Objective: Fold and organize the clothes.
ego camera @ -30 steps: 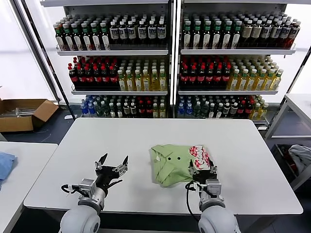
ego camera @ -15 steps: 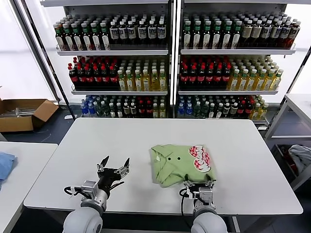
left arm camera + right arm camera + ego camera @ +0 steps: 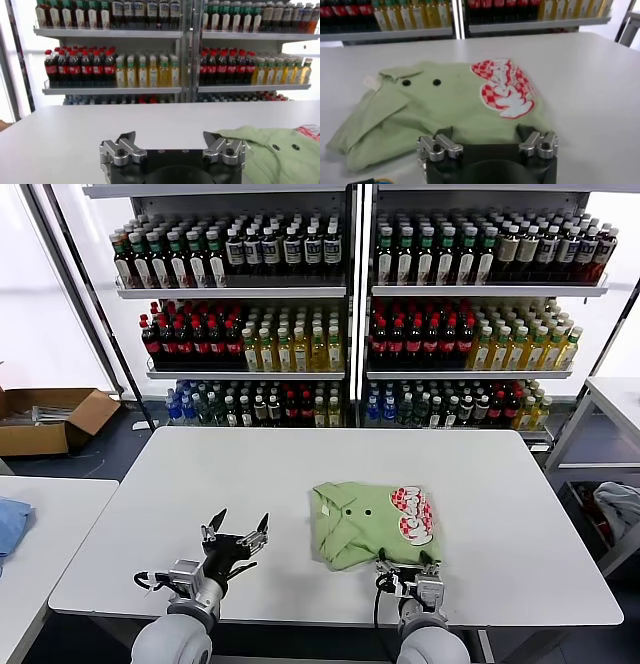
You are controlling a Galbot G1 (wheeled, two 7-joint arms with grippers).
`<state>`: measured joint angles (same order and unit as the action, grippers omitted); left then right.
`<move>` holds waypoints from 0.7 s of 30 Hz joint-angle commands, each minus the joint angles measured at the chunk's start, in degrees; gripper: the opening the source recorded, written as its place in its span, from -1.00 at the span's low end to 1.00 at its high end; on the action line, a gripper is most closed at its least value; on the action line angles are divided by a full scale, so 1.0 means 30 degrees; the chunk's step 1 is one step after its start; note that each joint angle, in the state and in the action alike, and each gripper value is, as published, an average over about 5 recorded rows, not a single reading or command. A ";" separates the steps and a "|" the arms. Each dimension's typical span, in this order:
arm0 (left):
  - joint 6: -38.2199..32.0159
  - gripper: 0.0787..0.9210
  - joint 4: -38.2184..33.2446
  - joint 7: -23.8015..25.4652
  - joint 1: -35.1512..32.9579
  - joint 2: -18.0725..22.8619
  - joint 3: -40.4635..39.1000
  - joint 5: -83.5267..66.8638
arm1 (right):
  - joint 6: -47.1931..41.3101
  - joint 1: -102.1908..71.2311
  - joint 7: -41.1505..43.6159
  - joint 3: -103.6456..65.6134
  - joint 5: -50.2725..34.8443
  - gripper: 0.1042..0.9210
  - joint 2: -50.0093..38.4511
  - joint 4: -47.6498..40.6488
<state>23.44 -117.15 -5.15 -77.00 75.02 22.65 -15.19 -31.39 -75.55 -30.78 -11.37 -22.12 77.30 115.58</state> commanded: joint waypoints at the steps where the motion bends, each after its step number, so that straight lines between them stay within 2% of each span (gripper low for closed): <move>1: -0.0031 0.77 -0.0078 0.0057 -0.0281 0.0081 -0.0065 0.0246 | 0.0668 0.0740 0.0812 -0.0247 0.2430 0.76 -0.0277 0.3121; 6: -0.0021 0.77 -0.0349 0.0078 -0.0520 0.0106 -0.0008 0.0351 | 0.1523 0.2560 0.0997 -0.0165 0.3204 0.76 -0.0010 0.0921; 14: -0.0013 0.77 -0.0760 0.0059 -0.1161 0.0174 0.0242 0.0528 | 0.2533 0.6516 0.0480 -0.0015 0.3150 0.76 0.1896 -0.6230; 21: -0.0011 0.77 -0.0934 0.0053 -0.1567 0.0289 0.0474 0.0601 | 0.2962 0.7237 0.0749 -0.0247 0.3031 0.76 0.2923 -0.8729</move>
<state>23.39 -119.49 -4.99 -80.35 75.80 23.67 -13.60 -25.00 -61.73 -29.01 -11.86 -14.46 81.62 104.75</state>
